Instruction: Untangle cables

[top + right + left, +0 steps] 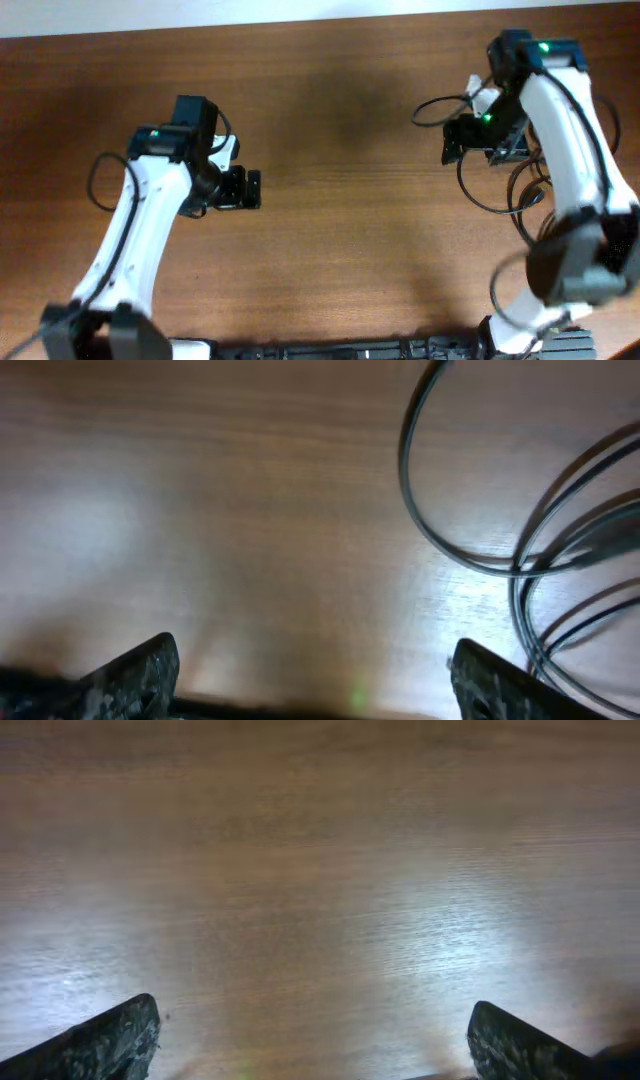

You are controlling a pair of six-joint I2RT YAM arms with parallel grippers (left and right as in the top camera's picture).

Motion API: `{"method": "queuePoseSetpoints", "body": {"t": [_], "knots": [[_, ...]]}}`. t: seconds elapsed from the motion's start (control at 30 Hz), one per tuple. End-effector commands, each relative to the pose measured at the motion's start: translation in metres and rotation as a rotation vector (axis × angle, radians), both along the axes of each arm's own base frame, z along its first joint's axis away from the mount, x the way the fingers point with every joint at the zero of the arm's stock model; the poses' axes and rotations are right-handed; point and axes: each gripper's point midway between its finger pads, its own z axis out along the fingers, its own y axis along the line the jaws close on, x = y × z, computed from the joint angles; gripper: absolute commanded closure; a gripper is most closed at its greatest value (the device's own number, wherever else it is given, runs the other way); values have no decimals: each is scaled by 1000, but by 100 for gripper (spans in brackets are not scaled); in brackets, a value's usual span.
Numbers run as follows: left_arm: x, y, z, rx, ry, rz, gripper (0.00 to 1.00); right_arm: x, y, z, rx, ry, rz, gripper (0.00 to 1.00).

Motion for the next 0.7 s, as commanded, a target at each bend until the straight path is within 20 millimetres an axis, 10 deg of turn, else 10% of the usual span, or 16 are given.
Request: {"method": "queuePoseSetpoints", "body": {"t": [0.0, 0.3, 0.43, 0.67], "knots": [[2, 7, 36, 17, -190, -13, 1, -10, 0, 36, -13, -214, -4, 13], [-31, 13, 111, -30, -789, -38, 1, -57, -8, 84, -74, -699, -24, 13], [-52, 62, 127, 159, -927, 168, 1, -90, -19, 121, -141, -873, -59, 13], [-53, 62, 128, 157, -931, 168, 1, -94, -19, 126, -141, -896, -60, 13]]}}
